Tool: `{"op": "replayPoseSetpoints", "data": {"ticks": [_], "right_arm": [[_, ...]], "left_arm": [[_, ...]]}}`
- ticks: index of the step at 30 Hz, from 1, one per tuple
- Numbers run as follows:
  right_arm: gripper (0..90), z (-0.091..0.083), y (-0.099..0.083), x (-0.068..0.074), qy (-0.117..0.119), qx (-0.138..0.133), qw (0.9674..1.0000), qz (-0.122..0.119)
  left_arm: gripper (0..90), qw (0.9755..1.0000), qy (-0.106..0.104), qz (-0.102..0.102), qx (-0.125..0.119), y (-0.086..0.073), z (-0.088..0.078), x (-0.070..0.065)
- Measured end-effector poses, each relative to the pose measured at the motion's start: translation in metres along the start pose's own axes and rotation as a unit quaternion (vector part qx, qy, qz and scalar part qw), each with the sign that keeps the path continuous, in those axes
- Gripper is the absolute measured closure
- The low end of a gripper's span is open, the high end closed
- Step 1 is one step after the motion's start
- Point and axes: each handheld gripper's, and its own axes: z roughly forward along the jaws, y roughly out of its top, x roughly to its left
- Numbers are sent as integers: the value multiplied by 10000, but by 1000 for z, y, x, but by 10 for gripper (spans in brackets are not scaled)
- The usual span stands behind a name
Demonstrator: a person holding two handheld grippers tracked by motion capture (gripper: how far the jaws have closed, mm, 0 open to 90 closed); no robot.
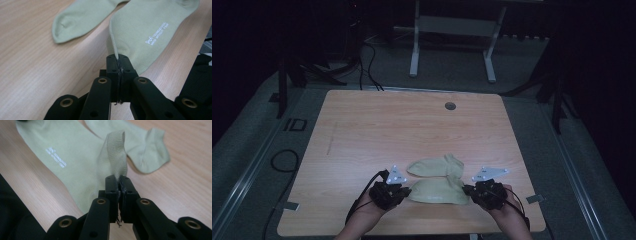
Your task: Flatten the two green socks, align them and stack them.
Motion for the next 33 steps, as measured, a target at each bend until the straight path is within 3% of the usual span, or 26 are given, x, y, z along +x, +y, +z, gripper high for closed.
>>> {"op": "replayPoseSetpoints", "data": {"ticks": [8,15,25,33], "right_arm": [[864,-14,21,-7,-165,-181,9997,-80],[864,-19,41,-17,-303,-246,9992,-96],[864,-17,59,-36,-376,-348,9987,87],[863,-10,65,-48,-433,-375,9980,265]], "left_arm": [[884,9999,117,114,-51,20,-6,7],[884,9998,162,79,-127,35,-8,16],[884,9995,253,125,-145,55,-3,30],[884,9997,206,-16,-139,65,9,45]]}}
